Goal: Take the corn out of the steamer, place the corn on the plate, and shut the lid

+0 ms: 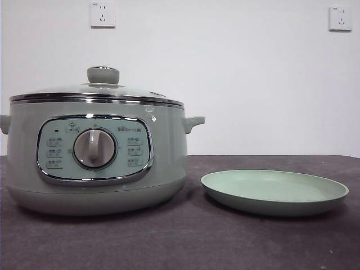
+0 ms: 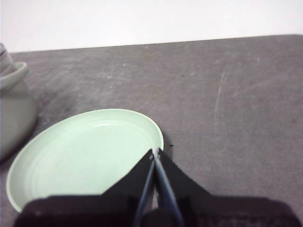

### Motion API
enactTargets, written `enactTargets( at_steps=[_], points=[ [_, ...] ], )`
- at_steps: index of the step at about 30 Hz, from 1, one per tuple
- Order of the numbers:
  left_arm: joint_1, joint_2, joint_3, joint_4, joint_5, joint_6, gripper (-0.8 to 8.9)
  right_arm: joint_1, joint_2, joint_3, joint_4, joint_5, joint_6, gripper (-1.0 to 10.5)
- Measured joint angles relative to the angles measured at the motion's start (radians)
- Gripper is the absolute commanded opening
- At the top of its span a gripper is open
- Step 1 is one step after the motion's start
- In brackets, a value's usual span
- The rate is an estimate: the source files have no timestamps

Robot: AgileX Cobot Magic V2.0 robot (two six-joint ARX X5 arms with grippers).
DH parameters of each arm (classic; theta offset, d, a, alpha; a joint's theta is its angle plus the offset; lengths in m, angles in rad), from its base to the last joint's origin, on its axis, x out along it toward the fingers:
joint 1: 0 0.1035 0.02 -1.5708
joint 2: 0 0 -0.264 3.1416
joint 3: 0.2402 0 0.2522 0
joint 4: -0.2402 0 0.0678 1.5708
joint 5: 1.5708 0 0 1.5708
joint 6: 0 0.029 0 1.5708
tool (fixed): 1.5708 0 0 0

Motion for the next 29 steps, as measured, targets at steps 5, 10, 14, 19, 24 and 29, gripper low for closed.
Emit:
enactTargets(
  at_steps=[5, 10, 14, 19, 24, 29],
  points=[
    [0.0, 0.0, 0.0, 0.004, 0.074, -0.104, -0.03, 0.0, 0.0, 0.0, 0.002, 0.0, 0.143, 0.0],
    [0.0, 0.0, 0.0, 0.011, 0.174, -0.25, -0.04, 0.0, 0.0, 0.0, 0.003, -0.001, 0.298, 0.0],
    [0.0, 0.0, 0.0, 0.012, 0.199, -0.287, -0.06, 0.0, 0.0, 0.0, 0.003, -0.003, 0.35, 0.0],
    [0.0, 0.0, 0.038, -0.026, 0.209, -0.312, -0.06, 0.0, 0.008, 0.024, -0.01, -0.003, 0.365, -0.1],
    [0.0, 0.027, 0.163, -0.08, 0.209, -0.316, -0.06, 0.0, 0.072, 0.113, -0.012, -0.004, 0.37, -0.1],
    [0.0, 0.113, 0.271, -0.115, 0.21, -0.316, -0.06, 0.0, 0.196, 0.254, -0.052, -0.005, 0.362, -0.1]
  ],
)
